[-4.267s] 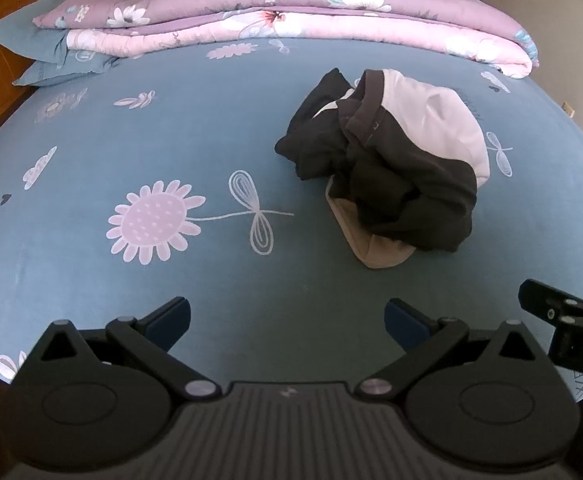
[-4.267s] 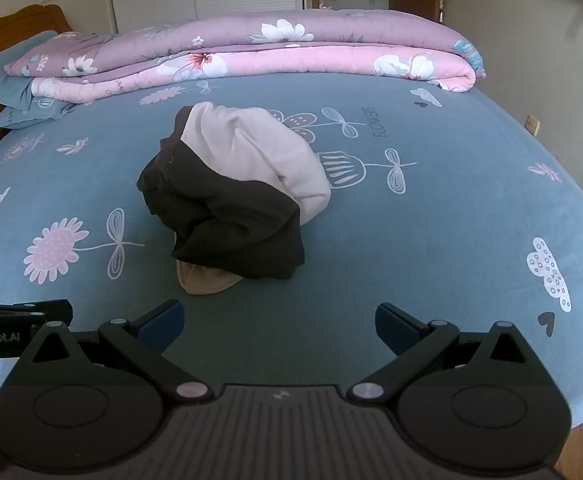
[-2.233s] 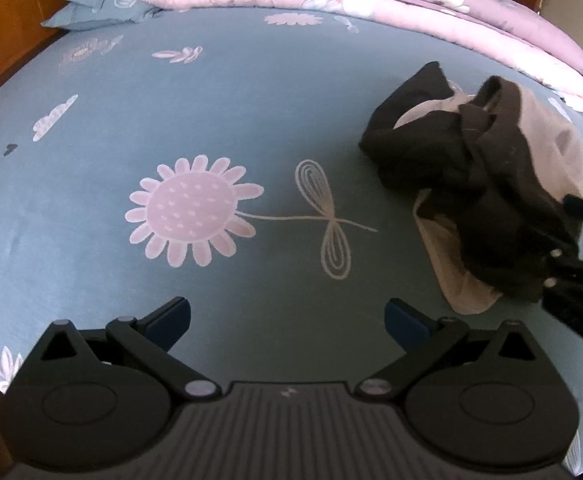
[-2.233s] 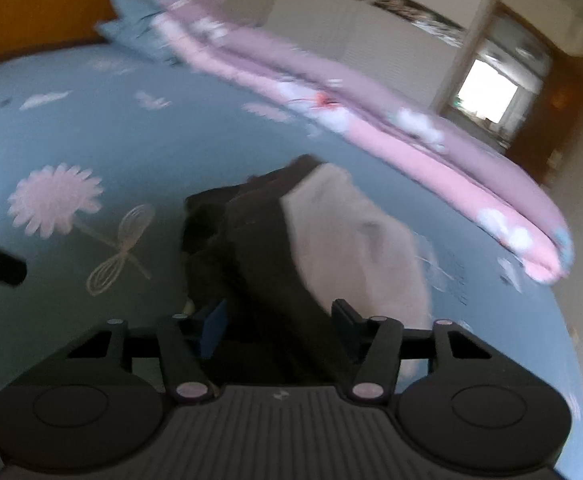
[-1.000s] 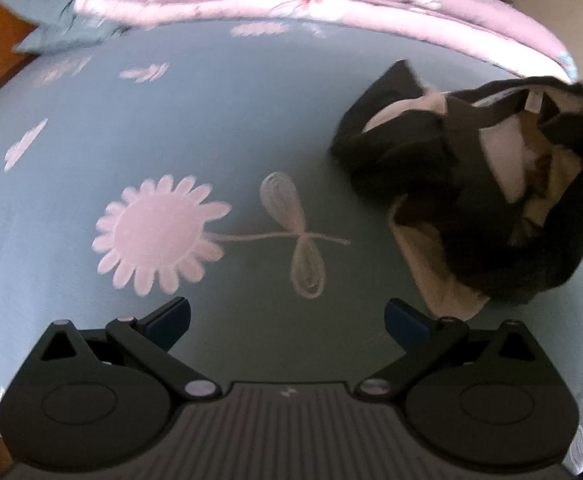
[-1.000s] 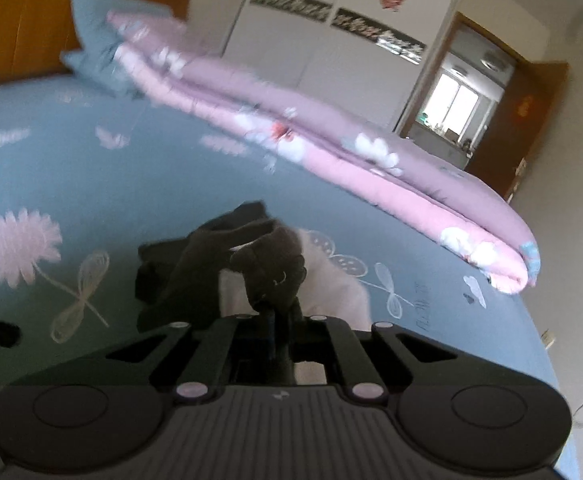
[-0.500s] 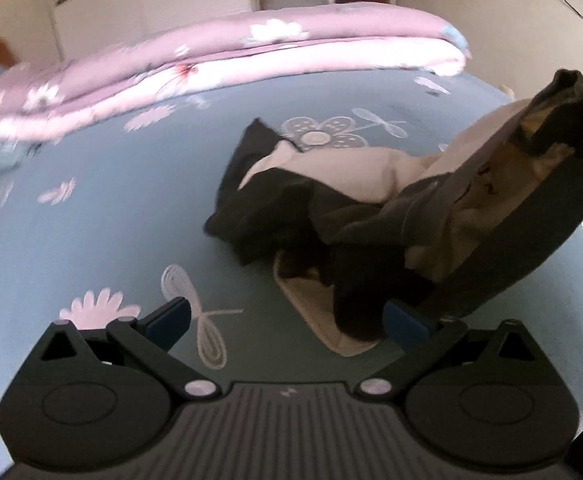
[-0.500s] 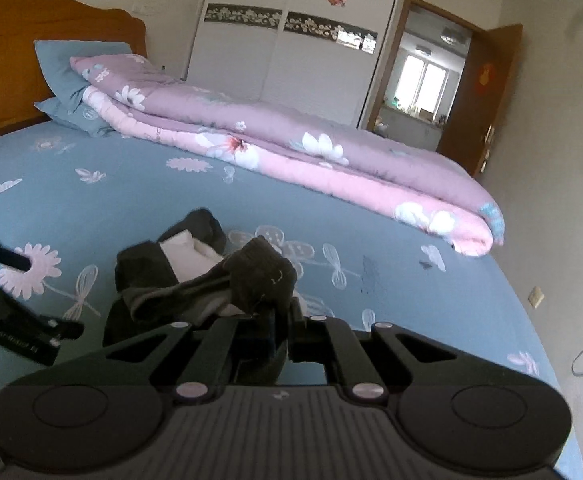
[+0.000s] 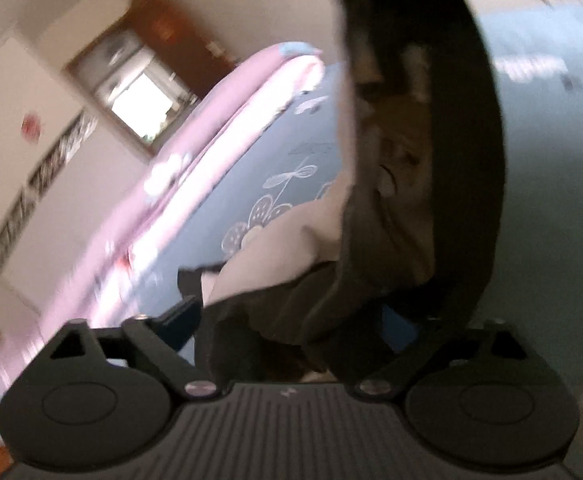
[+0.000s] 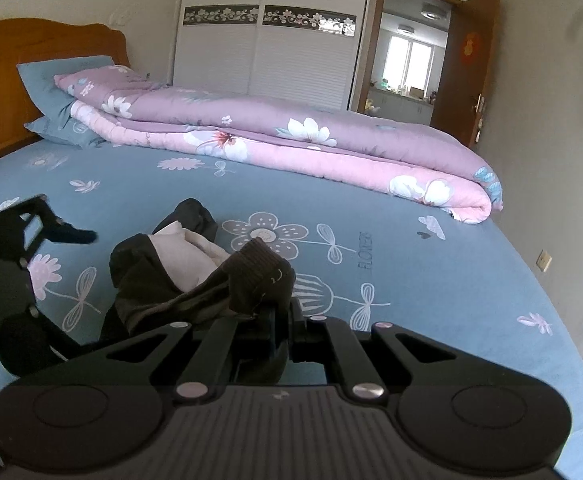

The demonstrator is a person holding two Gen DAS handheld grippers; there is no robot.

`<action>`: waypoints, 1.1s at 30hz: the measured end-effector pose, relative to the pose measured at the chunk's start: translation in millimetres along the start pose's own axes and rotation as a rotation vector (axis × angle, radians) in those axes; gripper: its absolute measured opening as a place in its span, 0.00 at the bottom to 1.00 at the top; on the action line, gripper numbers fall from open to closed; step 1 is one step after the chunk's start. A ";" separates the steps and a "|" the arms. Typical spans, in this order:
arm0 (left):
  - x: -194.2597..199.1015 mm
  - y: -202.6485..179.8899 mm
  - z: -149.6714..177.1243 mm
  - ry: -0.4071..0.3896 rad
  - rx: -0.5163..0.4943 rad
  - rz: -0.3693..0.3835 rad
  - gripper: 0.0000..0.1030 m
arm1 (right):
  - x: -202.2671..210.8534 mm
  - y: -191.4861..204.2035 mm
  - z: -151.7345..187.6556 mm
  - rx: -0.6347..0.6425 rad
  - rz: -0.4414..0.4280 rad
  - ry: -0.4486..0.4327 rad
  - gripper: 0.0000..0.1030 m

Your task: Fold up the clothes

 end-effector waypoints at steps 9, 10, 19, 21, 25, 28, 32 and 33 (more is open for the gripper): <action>-25.6 -15.4 -9.6 0.040 0.029 0.102 0.31 | -5.8 -7.2 7.0 -0.015 -0.021 0.008 0.07; -25.9 -15.0 -8.9 0.043 0.040 0.107 0.31 | -7.0 -7.0 7.8 -0.012 -0.024 0.012 0.07; -30.8 17.6 -9.1 0.096 0.233 0.143 0.04 | -27.2 2.4 24.3 -0.008 -0.080 0.090 0.08; -28.5 22.6 -10.8 0.096 0.256 0.140 0.04 | -30.4 4.7 28.6 -0.010 -0.086 0.105 0.09; -29.4 30.1 -13.5 0.098 0.285 0.148 0.02 | -35.5 8.7 36.0 -0.005 -0.087 0.130 0.13; -31.6 30.4 -13.9 0.098 0.286 0.156 0.02 | -37.9 9.9 41.3 -0.014 -0.082 0.145 0.26; -29.8 28.8 -14.1 0.095 0.281 0.160 0.02 | -42.4 8.8 49.1 -0.051 -0.100 0.148 0.61; -29.5 28.9 -14.0 0.095 0.280 0.161 0.02 | -44.8 8.7 51.2 -0.067 -0.120 0.151 0.61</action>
Point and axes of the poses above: each gripper's, at about its wrist camera, not at the fingertips, and x roughly against the way its jaws point, y to its left, z to its underside, the point moved 4 cm from there along -x, roughly the way its jaws point, and after that the axes turned 10 degrees about x, right-handed, at the moved point
